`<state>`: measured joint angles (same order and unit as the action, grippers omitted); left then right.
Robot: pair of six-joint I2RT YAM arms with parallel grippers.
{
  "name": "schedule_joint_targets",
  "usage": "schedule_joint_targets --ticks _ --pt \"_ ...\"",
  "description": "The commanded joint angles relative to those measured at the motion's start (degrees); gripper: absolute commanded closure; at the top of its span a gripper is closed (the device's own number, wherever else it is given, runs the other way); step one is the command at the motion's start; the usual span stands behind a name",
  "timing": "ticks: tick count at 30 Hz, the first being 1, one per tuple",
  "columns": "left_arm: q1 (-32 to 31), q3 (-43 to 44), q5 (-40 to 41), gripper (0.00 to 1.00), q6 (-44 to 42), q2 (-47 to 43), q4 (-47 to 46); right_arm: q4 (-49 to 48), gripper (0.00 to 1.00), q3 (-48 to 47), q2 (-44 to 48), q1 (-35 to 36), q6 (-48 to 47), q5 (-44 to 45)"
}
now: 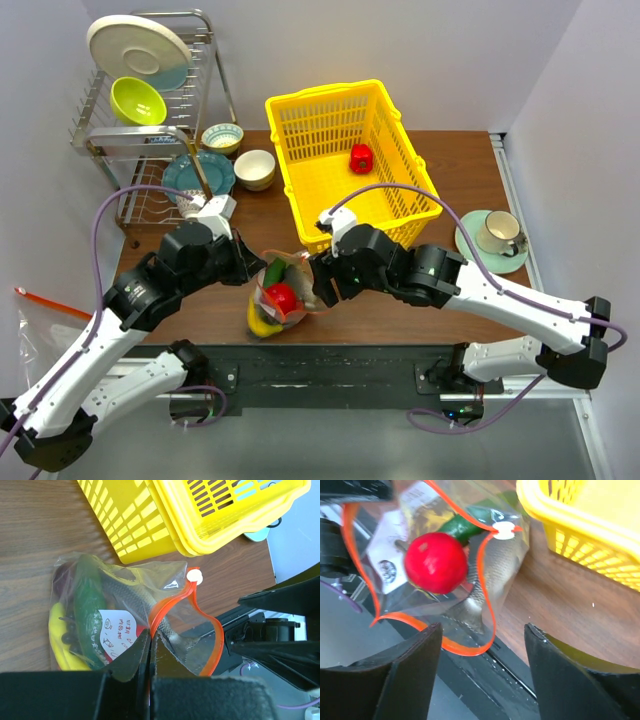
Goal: Place the food in the zip-top bag and seal the zipper
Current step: Adjust the zipper food storage bag at the center of the board.
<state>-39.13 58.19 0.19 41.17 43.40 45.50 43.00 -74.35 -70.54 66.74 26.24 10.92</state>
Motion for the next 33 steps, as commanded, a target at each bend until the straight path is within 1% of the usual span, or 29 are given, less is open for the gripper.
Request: schedule_joint_targets --ticks 1,5,6,8,9,11,12,19,24,28,30,32,33 --pt "-0.1 0.4 -0.4 1.0 0.2 -1.1 -2.5 0.9 0.36 2.7 0.1 0.2 2.5 1.5" --pt "0.0 0.5 -0.5 1.0 0.2 -1.5 -2.2 -1.3 0.47 4.9 -2.7 0.2 2.9 0.2" --pt "0.0 0.4 -0.6 1.0 0.1 -1.6 -2.2 -1.3 0.57 4.7 -3.1 0.1 2.9 0.2" --pt "0.0 0.3 -0.8 1.0 0.1 -1.9 -2.1 -0.8 0.74 3.9 -3.7 0.2 2.9 -0.2" --pt "0.0 0.1 -0.9 1.0 0.1 -2.0 -2.1 -0.6 0.88 3.4 -3.7 0.2 2.8 -0.4" --pt "-0.1 -0.2 -1.5 1.0 0.1 -2.2 -1.8 -0.5 0.99 1.9 -3.0 0.2 2.7 -1.2" --pt "0.0 -0.2 -1.7 1.0 0.1 -2.2 -1.6 -0.5 1.0 1.3 -2.0 0.2 2.7 -1.4" --pt "0.0 0.6 -2.6 1.0 -1.1 -2.3 1.0 -1.5 1.0 -3.7 2.2 0.2 3.1 -5.2" --pt "-0.1 1.6 -1.3 1.0 -1.4 -2.8 2.1 -1.9 1.0 -1.6 2.2 0.1 3.3 -3.3" --pt "0.0 1.8 -1.3 1.0 -1.6 -2.2 2.2 -1.7 1.0 -0.2 1.2 0.2 3.5 -3.6" --pt "0.0 0.9 -1.6 1.0 -1.6 -2.2 1.7 -2.3 0.91 0.5 1.7 0.2 3.8 -3.7" --pt "-0.1 0.1 -2.2 1.0 -1.4 -2.3 1.0 -2.1 0.72 0.7 2.5 0.2 3.7 -3.1" --pt "-0.1 -0.6 -2.4 1.0 -1.4 -2.3 0.4 -1.9 0.7 0.5 2.7 0.1 3.6 -2.2"
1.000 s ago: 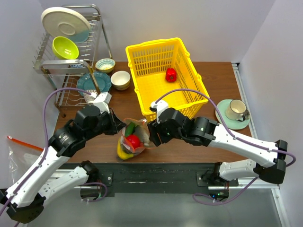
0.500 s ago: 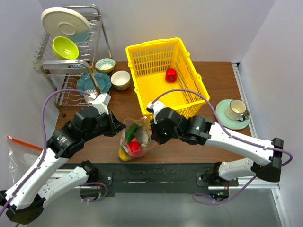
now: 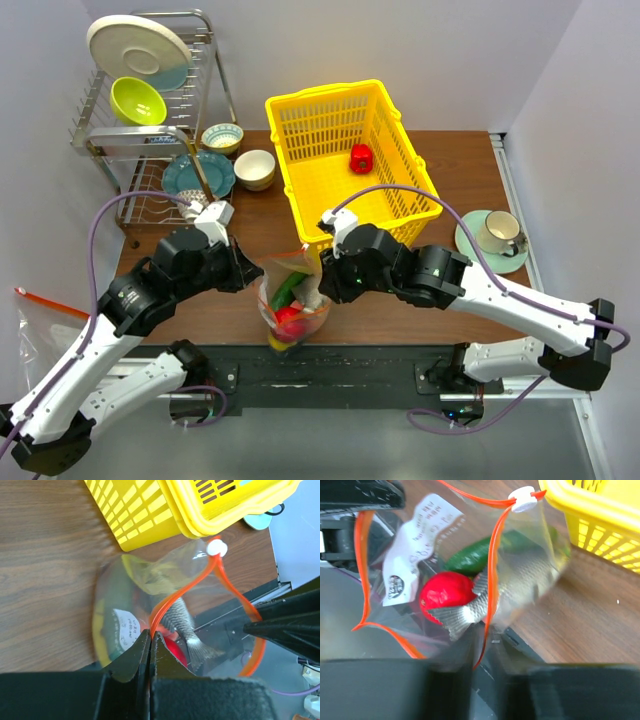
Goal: Place the food in the zip-top bag and seal the zipper
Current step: Adjust the zipper food storage bag at the center of the board, then pick up the fake vegetable from the bin.
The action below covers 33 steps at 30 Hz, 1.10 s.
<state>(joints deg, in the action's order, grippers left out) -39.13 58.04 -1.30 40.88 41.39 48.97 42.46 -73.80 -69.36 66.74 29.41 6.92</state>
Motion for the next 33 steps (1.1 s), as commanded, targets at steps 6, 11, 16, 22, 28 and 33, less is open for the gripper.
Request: schedule_joint_targets --ticks 6,11,16,22,28,33 --pt "-0.1 -1.7 -0.4 1.0 -1.1 0.2 -3.8 5.1 0.67 -8.7 0.5 0.1 -3.5 7.9" --pt "0.0 -2.6 -0.9 1.0 -0.8 0.3 -4.8 8.2 0.69 -14.0 -1.9 -2.0 -7.6 14.3" --pt "-0.1 -2.8 -1.4 1.0 -0.7 0.7 -5.6 7.2 0.69 -18.7 -6.8 -11.1 -11.5 13.8" --pt "0.0 -2.7 -2.0 1.0 -0.7 1.8 -6.7 7.4 0.68 -27.1 -17.5 -19.2 -16.8 18.6" --pt "0.0 -2.8 -2.4 1.0 -0.6 2.6 -7.5 7.0 0.58 -36.2 -33.2 -26.0 -20.7 21.4" --pt "0.0 -2.6 -2.8 1.0 -0.6 3.3 -8.0 7.5 0.21 -48.3 -48.5 -29.7 -23.4 23.8"
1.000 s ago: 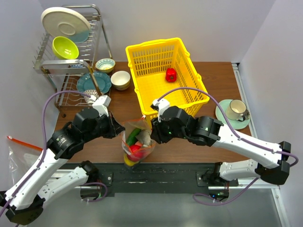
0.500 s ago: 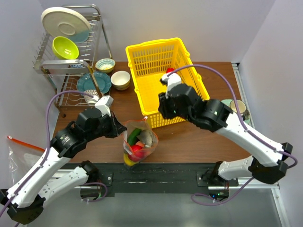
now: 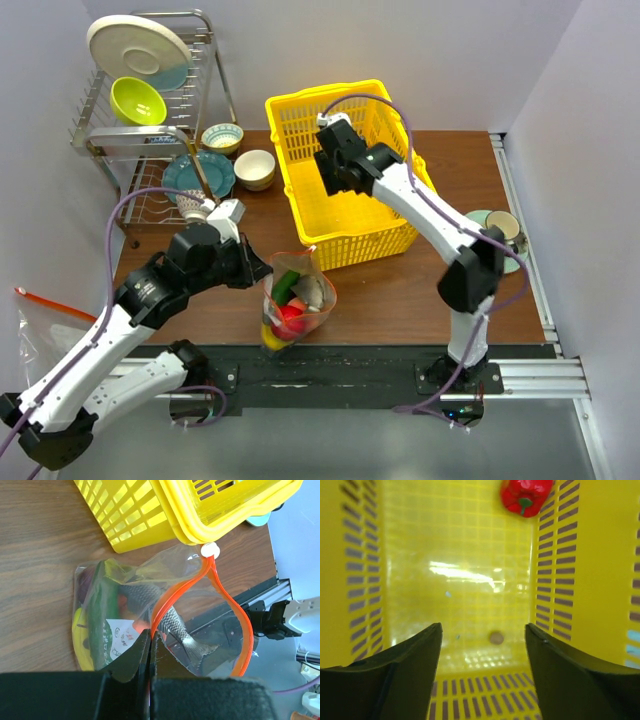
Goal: Place the food in the zip-top bag and seal the zipper
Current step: Pick up the fake vegetable from the bin.
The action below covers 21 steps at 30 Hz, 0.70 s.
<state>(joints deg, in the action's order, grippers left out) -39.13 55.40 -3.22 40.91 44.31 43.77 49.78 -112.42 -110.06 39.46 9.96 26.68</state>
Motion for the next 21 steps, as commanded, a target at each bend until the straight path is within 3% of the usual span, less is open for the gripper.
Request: schedule_joint_targets --ticks 1,7,9,12,21 --pt "0.0 0.1 -0.9 1.0 -0.7 0.6 -2.9 0.8 0.19 -12.2 -10.6 -3.0 -5.4 5.7" --pt "0.0 0.9 -0.8 1.0 -0.8 2.2 -3.1 -3.1 0.06 -26.1 -25.6 -5.8 -11.4 10.1" --pt "-0.1 0.7 -1.1 1.0 -0.6 2.0 -3.7 -6.9 0.01 -25.3 -27.3 -6.6 -13.0 11.7" --pt "-0.1 -0.2 -1.5 1.0 -0.3 1.0 -5.4 -16.8 0.02 -22.9 -29.4 -8.3 -16.1 12.3" --pt "0.0 0.4 -0.7 1.0 -0.6 2.5 -6.2 -32.3 0.02 -22.9 -37.9 -11.4 -23.2 13.0"
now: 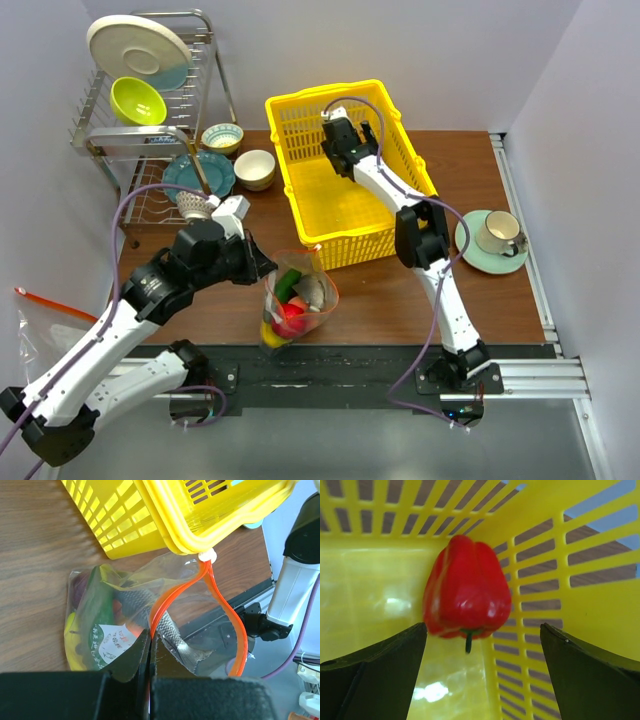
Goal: Place the food in the zip-top bag and seal the zipper
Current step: Pick up the fake vegetable from the bin, then place the fake vegetable in the zipper food storage bag.
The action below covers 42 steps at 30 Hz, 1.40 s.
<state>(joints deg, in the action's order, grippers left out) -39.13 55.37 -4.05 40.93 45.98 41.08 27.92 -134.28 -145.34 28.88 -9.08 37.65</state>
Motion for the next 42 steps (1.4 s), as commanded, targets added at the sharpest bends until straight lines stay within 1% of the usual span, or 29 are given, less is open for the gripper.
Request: schedule_joint_targets --ticks 1,4,7,10,11,12,14,17,21,22,27,31,33,37,40,41,42 --pt "-0.1 0.5 0.1 1.0 -0.7 1.1 -3.7 -10.5 0.02 -1.8 -3.6 -0.9 -3.9 1.6" --pt "0.0 1.2 0.1 1.0 -0.9 2.4 -4.0 -11.4 0.02 -3.7 -6.4 -1.1 -3.5 0.1" --pt "-0.1 1.8 0.2 1.0 -1.5 3.6 -4.0 -10.5 0.04 -4.6 -8.0 -1.1 -2.3 -0.9" --pt "0.0 1.7 0.6 1.0 -1.6 3.9 -4.1 -10.3 0.15 -2.8 -7.3 -1.2 -0.2 -0.4" --pt "-0.1 1.6 0.6 1.0 -1.7 3.9 -4.2 -10.5 0.24 -0.8 -6.9 -1.2 0.2 -0.1" --pt "-0.1 1.4 0.5 1.0 -1.7 3.9 -4.3 -10.9 0.29 0.2 -5.6 -1.2 0.8 -0.2" --pt "0.0 1.3 0.4 1.0 -1.7 3.6 -4.3 -11.7 0.36 3.5 -3.7 -1.0 1.3 -0.2" --pt "-0.1 1.2 0.3 1.0 -1.7 3.1 -3.8 -12.6 0.43 6.6 0.9 -0.4 1.5 -0.5" --pt "-0.1 1.1 1.0 1.0 -1.5 1.4 -2.9 -11.6 0.44 9.1 7.2 1.7 1.0 -0.3" --pt "-0.1 1.0 1.2 1.0 -1.4 1.0 -2.7 -11.7 0.44 10.6 10.3 2.2 1.1 -0.3" --pt "0.0 0.0 1.2 1.0 -0.9 -1.6 -1.8 -11.2 0.41 16.1 19.8 6.3 1.1 0.5" --pt "-0.1 -1.7 1.2 1.0 -0.7 -4.5 -1.3 -8.9 0.4 20.0 26.9 9.1 2.7 0.1" --pt "-0.1 -2.4 0.7 1.0 -0.6 -5.4 -0.7 -6.2 0.41 20.5 30.6 10.9 4.2 -0.5" --pt "0.0 -3.4 0.9 1.0 -0.7 -8.0 0.4 -1.4 0.44 23.1 37.2 14.4 7.1 -3.5" --pt "-0.1 -4.0 1.2 1.0 -0.8 -9.1 0.9 3.1 0.49 25.6 43.6 17.2 8.6 -9.2" --pt "0.0 -4.2 1.3 1.0 -0.8 -9.2 0.9 4.7 0.5 26.7 45.4 18.6 11.4 -12.5" --pt "-0.1 -4.3 1.3 1.0 -0.9 -9.5 0.8 5.3 0.51 27.8 47.1 19.2 12.2 -14.5"
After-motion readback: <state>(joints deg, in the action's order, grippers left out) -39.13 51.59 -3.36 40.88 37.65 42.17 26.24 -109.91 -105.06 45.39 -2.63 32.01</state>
